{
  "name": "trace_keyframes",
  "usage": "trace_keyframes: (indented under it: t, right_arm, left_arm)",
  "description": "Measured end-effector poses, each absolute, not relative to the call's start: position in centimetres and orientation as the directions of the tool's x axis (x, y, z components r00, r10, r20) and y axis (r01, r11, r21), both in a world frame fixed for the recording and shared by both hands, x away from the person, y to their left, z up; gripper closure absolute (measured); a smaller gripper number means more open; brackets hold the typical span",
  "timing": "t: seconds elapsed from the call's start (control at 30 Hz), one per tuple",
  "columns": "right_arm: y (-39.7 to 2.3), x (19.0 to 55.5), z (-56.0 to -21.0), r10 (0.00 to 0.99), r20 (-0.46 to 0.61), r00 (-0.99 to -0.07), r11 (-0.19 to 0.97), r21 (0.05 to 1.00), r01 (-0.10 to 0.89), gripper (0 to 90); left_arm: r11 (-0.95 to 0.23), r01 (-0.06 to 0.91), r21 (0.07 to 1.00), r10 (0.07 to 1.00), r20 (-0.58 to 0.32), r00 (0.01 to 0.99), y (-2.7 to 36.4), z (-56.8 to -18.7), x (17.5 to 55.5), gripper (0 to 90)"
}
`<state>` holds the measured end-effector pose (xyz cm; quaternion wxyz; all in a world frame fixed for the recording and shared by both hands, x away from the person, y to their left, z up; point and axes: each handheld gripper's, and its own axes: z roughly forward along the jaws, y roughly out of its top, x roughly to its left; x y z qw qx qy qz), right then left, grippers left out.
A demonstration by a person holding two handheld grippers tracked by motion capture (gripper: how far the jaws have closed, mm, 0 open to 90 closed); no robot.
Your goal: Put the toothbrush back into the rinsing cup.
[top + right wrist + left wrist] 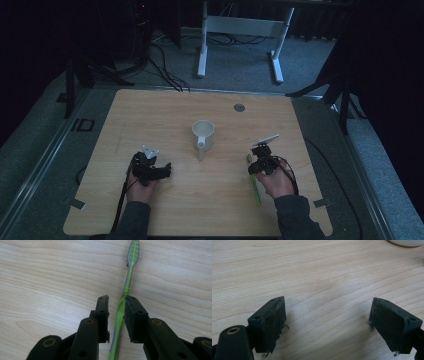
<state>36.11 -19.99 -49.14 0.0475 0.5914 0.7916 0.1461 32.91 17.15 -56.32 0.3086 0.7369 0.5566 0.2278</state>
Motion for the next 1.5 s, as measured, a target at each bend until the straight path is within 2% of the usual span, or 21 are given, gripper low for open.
trace_keyframes:
  t: [0.53,0.77,1.5]
  right_arm:
    - [-19.8,36.4,-49.0,0.956,0.075,-0.285,0.256,0.265,0.930,77.4]
    - [-19.8,36.5,-49.0,0.956,0.090,-0.278,0.246,0.263,0.933,70.0]
    - [-19.6,36.8,-50.0,0.959,0.069,-0.275,0.259,0.185,0.948,69.9]
  left_arm:
    - [-0.190,0.680,0.708,0.961,-0.007,0.277,17.1,-56.3,32.9,14.5]
    - [-0.190,0.680,0.708,0.961,-0.008,0.277,17.1,-56.3,32.9,14.5]
    - [-0.190,0.680,0.708,0.961,-0.007,0.277,17.1,-56.3,32.9,14.5]
